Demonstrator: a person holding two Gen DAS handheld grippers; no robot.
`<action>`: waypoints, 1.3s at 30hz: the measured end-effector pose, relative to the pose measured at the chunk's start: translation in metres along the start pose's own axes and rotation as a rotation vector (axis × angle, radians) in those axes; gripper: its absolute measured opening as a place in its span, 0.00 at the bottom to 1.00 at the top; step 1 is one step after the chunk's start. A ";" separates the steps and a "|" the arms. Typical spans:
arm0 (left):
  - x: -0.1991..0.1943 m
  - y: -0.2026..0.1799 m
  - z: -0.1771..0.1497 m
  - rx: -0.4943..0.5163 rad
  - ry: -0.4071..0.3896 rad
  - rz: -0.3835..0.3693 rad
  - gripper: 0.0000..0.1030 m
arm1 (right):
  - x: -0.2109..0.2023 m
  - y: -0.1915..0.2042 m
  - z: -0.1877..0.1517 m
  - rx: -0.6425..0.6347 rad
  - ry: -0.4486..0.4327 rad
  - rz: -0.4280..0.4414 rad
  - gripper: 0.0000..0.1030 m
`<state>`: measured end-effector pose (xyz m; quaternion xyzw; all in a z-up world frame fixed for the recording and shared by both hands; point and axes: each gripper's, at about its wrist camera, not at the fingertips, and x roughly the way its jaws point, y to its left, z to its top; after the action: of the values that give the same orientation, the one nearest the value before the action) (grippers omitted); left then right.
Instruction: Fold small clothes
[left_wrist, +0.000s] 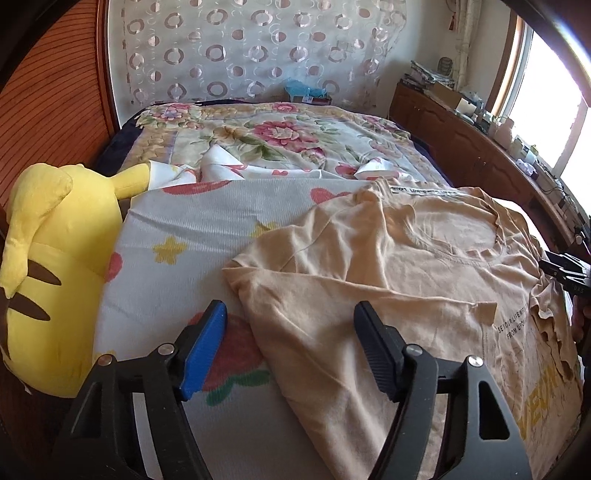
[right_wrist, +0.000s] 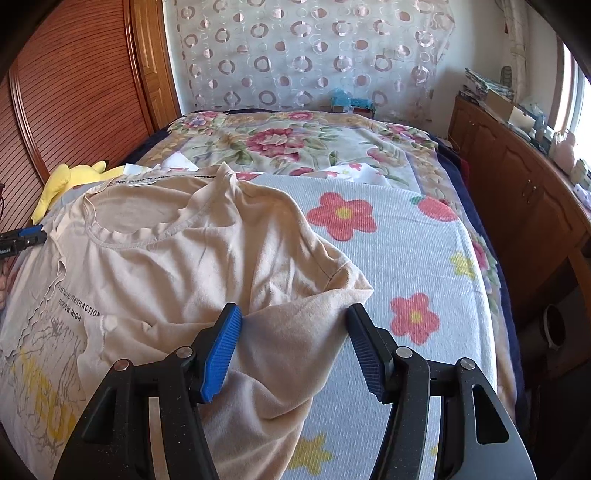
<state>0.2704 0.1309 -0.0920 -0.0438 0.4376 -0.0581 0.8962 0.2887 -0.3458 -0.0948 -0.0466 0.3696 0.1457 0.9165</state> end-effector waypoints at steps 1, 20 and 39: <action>0.001 0.001 0.002 -0.001 -0.001 0.000 0.66 | 0.001 -0.001 0.001 -0.005 0.002 0.001 0.60; -0.038 -0.018 0.006 -0.016 -0.128 -0.044 0.07 | 0.003 -0.003 0.021 0.025 -0.047 0.098 0.06; -0.197 -0.046 -0.101 0.034 -0.319 -0.156 0.07 | -0.153 0.038 -0.077 -0.036 -0.297 0.145 0.06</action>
<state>0.0675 0.1106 0.0059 -0.0709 0.2840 -0.1271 0.9477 0.1214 -0.3602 -0.0443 -0.0143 0.2296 0.2233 0.9472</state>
